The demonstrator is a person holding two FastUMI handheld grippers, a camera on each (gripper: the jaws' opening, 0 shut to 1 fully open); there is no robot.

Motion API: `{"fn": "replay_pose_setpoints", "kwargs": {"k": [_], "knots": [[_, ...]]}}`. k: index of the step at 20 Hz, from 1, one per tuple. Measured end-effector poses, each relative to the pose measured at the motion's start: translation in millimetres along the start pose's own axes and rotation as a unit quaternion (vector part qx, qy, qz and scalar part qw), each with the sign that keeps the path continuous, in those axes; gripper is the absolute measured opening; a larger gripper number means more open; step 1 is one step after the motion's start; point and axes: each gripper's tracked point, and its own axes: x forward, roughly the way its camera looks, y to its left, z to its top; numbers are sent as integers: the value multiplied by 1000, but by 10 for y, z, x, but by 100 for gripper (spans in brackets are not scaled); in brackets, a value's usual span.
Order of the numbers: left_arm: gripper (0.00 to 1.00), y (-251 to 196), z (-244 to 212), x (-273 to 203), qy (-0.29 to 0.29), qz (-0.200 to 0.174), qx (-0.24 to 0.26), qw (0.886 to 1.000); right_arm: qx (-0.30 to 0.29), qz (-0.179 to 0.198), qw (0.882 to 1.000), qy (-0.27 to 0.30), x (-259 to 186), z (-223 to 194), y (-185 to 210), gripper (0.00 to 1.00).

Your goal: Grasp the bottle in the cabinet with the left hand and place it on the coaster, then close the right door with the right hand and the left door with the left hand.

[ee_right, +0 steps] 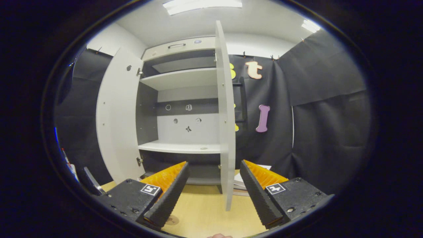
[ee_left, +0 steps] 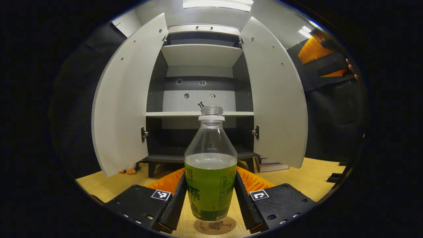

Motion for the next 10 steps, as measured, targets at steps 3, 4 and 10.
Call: {"fn": "replay_pose_setpoints", "kwargs": {"k": [3, 4, 10], "knots": [[71, -80, -294, -37, 20, -1, -11, 1000, -6, 4, 1000, 5, 2, -28, 75, 99], [71, -87, -352, -48, 22, 3, -18, 1000, -4, 7, 1000, 9, 15, -62, 104, 99], [71, -104, -547, 36, 27, 15, -35, 999, -1, 6, 1000, 19, -41, -150, 134, 100]]}}
